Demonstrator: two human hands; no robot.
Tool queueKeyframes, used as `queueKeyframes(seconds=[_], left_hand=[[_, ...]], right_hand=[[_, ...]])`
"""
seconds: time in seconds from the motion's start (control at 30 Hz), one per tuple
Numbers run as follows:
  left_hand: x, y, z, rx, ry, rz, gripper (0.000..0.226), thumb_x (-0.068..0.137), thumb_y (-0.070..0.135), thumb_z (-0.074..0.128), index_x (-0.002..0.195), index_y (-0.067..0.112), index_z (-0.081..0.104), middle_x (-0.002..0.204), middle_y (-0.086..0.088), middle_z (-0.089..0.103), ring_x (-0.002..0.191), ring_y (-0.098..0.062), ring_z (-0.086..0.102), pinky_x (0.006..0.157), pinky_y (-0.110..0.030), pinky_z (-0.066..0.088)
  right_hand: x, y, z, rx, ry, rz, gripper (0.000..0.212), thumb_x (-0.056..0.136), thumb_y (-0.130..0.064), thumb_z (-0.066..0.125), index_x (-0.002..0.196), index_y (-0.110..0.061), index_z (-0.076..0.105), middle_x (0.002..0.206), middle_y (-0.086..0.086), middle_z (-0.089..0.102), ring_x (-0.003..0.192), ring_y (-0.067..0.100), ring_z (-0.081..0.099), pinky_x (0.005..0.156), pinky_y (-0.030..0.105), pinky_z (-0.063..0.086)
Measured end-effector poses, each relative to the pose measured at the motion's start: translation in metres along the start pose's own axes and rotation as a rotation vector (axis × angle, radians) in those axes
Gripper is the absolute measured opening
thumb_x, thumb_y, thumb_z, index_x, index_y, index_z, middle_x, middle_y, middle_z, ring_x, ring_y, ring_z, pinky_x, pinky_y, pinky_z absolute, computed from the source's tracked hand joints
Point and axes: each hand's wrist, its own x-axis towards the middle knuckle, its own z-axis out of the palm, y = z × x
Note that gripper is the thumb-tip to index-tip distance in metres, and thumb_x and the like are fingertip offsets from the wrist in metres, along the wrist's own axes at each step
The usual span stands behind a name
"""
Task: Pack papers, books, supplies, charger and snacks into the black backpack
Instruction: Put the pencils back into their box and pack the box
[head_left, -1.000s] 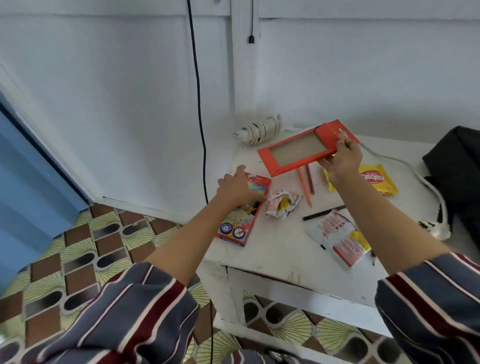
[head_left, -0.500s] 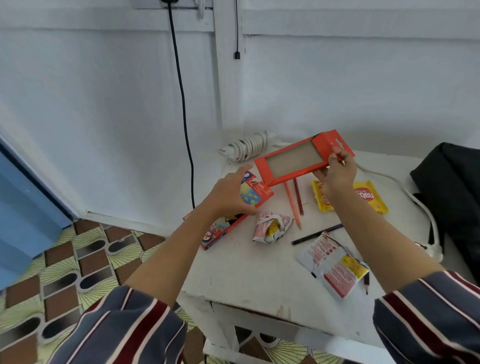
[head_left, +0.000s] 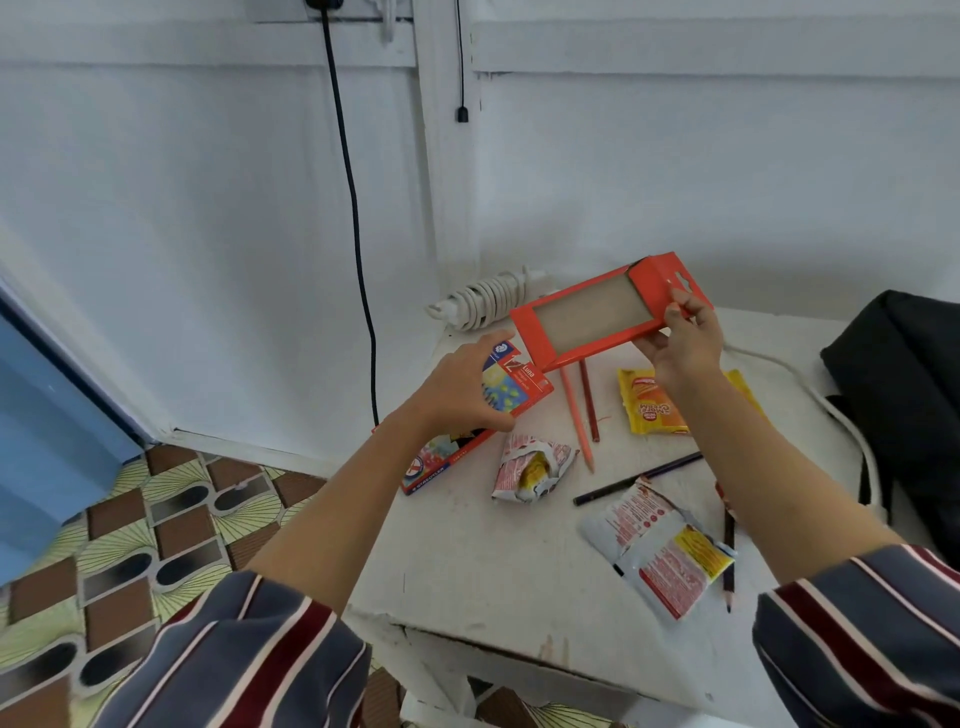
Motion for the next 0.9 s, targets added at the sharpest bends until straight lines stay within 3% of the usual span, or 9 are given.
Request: queueKeyframes(seconds=[0.23, 0.33, 0.53, 0.77, 0.9], left_hand=[[0.003, 0.0, 0.005, 0.042, -0.043, -0.035, 0.103, 0.051, 0.041, 0.073, 0.14, 0.034, 0.023, 0.127, -0.003, 0.045, 0.112, -0.018, 0.05, 0.092, -0.04, 0.051], [0.006, -0.002, 0.005, 0.136, -0.062, -0.026, 0.1, 0.056, 0.044, 0.073, 0.141, 0.036, 0.021, 0.13, -0.004, 0.042, 0.115, -0.02, 0.045, 0.095, -0.043, 0.048], [0.01, -0.005, 0.007, 0.229, -0.088, -0.023, 0.091, 0.069, 0.037, 0.078, 0.141, 0.036, 0.022, 0.134, -0.004, 0.037, 0.116, -0.019, 0.043, 0.096, -0.04, 0.047], [0.012, -0.006, 0.007, 0.15, -0.069, -0.031, 0.093, 0.066, 0.033, 0.079, 0.14, 0.035, 0.024, 0.128, -0.003, 0.044, 0.108, -0.017, 0.052, 0.092, -0.036, 0.05], [0.013, -0.004, 0.004, 0.1, -0.034, -0.012, 0.094, 0.065, 0.029, 0.081, 0.14, 0.03, 0.026, 0.127, -0.001, 0.047, 0.106, -0.015, 0.053, 0.089, -0.032, 0.05]], right_hand=[[0.001, 0.0, -0.002, -0.036, 0.071, 0.004, 0.026, 0.096, -0.002, 0.042, 0.081, -0.02, 0.051, 0.099, 0.001, 0.055, 0.096, 0.028, 0.059, 0.07, 0.04, 0.058], [-0.001, 0.001, -0.001, -0.063, 0.088, -0.02, 0.027, 0.096, -0.001, 0.042, 0.08, -0.022, 0.051, 0.098, -0.001, 0.054, 0.101, 0.028, 0.059, 0.065, 0.036, 0.057], [-0.004, 0.003, -0.001, -0.124, 0.11, -0.028, 0.028, 0.096, -0.002, 0.044, 0.081, -0.025, 0.052, 0.113, 0.007, 0.052, 0.108, 0.03, 0.059, 0.063, 0.035, 0.059], [-0.007, 0.007, -0.007, -0.141, 0.092, -0.008, 0.025, 0.096, -0.002, 0.044, 0.085, -0.023, 0.053, 0.116, 0.009, 0.052, 0.107, 0.031, 0.059, 0.064, 0.035, 0.058], [-0.007, 0.001, -0.009, -0.148, 0.019, 0.014, 0.026, 0.096, 0.0, 0.041, 0.085, -0.021, 0.051, 0.104, 0.006, 0.054, 0.094, 0.028, 0.061, 0.064, 0.035, 0.057]])
